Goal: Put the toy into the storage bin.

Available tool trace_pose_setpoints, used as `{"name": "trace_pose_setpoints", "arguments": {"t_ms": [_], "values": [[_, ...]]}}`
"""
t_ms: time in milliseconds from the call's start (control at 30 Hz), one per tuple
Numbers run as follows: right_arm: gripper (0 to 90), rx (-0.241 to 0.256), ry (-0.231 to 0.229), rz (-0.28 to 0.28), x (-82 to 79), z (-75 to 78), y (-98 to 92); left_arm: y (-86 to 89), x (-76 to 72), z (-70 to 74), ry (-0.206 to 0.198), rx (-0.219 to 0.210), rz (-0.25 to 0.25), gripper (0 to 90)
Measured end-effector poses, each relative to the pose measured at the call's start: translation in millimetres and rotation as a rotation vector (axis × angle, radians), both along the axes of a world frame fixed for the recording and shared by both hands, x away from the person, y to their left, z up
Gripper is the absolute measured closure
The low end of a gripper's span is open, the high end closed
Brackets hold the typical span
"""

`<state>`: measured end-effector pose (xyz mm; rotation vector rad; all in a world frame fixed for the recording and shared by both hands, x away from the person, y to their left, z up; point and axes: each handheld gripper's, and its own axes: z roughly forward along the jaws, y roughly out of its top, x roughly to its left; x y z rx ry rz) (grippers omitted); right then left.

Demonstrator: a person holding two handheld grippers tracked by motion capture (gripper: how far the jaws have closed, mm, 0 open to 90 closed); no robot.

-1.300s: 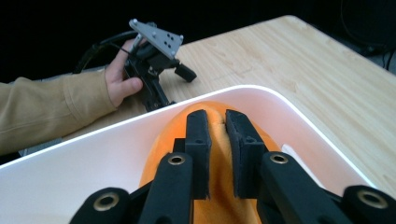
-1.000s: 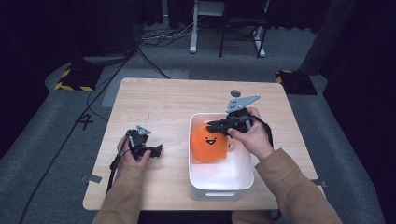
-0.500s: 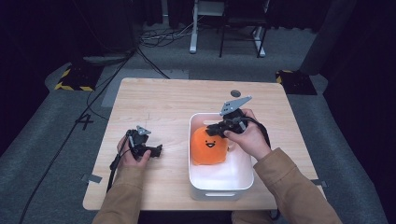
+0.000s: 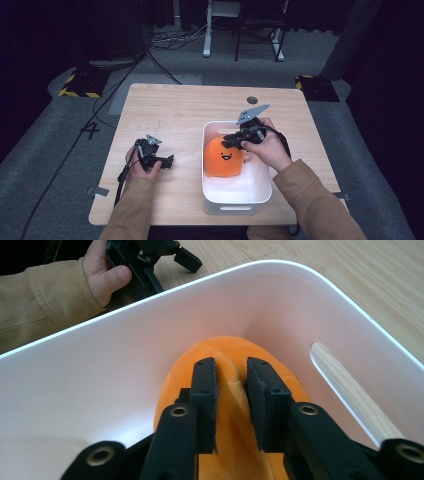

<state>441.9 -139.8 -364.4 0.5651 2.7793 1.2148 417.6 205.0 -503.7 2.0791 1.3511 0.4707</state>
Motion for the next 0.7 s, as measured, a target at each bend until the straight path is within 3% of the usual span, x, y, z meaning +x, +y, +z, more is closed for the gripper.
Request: {"name": "trace_pose_setpoints", "arguments": {"t_ms": [433, 567, 700], "values": [[56.6, 0.032, 0.027, -0.028, 1.9, -1.9, -10.3, -0.1, 0.1, 0.1, 0.001, 0.002, 0.000, 0.4], [52.3, 0.057, 0.025, -0.028, 0.7, -0.3, -13.9, -0.1, 0.1, 0.0, 0.000, -0.001, 0.000, 0.4], [46.1, 0.101, -0.009, -0.035, -2.2, 6.2, -20.4, 0.0, 0.1, 0.1, 0.001, 0.002, 0.000, 0.4]]}}
